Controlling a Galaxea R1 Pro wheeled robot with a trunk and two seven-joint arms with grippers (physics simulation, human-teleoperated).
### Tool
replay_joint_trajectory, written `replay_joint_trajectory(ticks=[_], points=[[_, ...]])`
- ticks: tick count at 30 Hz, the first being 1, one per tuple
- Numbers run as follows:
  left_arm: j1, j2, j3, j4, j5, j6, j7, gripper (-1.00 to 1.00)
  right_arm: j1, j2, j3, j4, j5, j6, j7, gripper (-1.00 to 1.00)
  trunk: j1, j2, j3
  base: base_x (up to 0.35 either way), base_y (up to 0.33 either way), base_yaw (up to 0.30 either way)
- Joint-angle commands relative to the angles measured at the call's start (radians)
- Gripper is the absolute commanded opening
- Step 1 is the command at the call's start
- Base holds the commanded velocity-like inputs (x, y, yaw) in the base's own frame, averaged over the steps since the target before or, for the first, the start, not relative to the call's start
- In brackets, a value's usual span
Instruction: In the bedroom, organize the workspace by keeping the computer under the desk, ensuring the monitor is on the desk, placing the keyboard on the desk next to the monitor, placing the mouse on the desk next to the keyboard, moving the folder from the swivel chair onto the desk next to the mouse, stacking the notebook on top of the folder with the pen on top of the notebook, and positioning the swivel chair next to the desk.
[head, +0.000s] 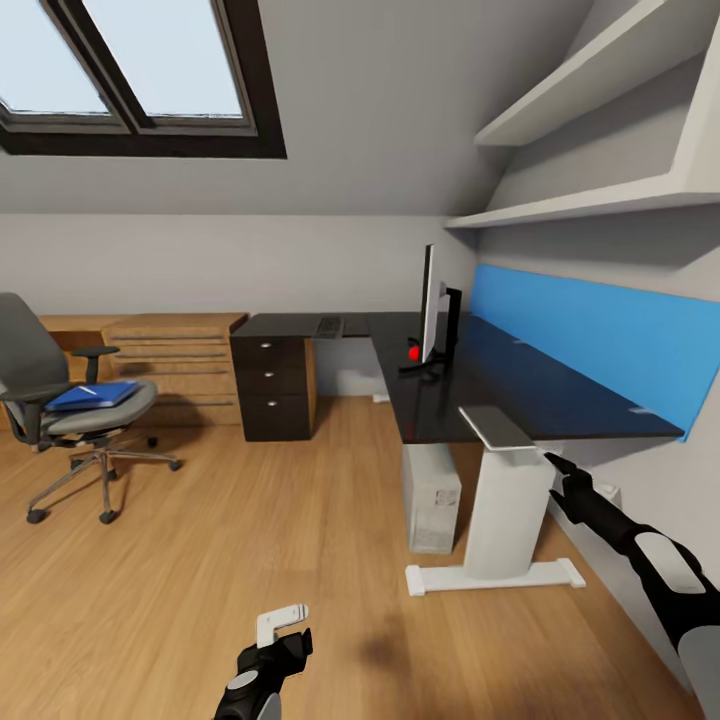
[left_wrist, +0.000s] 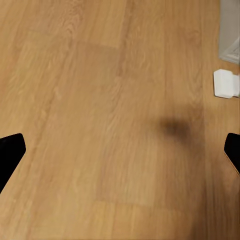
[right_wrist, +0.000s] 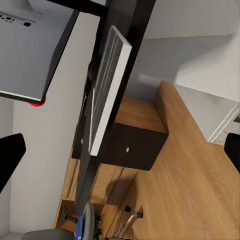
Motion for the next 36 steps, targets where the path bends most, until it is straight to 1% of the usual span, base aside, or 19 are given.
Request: replay_joint_trajectory(ticks=[1,7,11,18,26,36], points=[[-0.001,0.001,-0.003,-0.002,0.008,0.003,0.008,1.0,-0.001,0.001,-0.002,0.0,-0.003,0.007,0.0,1.0,0.0,0.0,-0.001,0.312,-0.057,0.0],[-0.001,0.0,-0.003,-0.002,0.008,0.003,0.008,1.0,-0.001,0.003,-0.002,-0.003,-0.001,0.007,-0.003,1.0,0.0,0.0,-0.001,0.283,-0.068,0.0],[-0.001,0.0,-0.003,-0.002,0.008,0.005,0.008,1.0,-0.001,0.003,-0.005,-0.003,-0.001,0.005,-0.002,1.0,0.0,0.0,-0.001,0.085,-0.029,0.0],[-0.001,-0.002,-0.004,-0.029,0.012,0.01,0.008,1.0,-0.001,0.005,-0.001,-0.003,-0.001,-0.05,-0.002,1.0,0.0,0.0,-0.001,0.015,-0.005,0.0],[-0.001,-0.002,-0.004,-0.038,0.013,0.009,0.008,1.0,0.0,0.005,0.003,0.0,0.001,-0.071,-0.002,1.0,0.031,-0.056,-0.026,0.001,0.0,0.0],[-0.001,-0.002,-0.004,-0.038,0.012,0.01,0.008,1.0,0.0,0.005,0.004,0.0,0.001,-0.072,-0.004,1.0,0.031,-0.056,-0.026,0.0,0.0,0.0]])
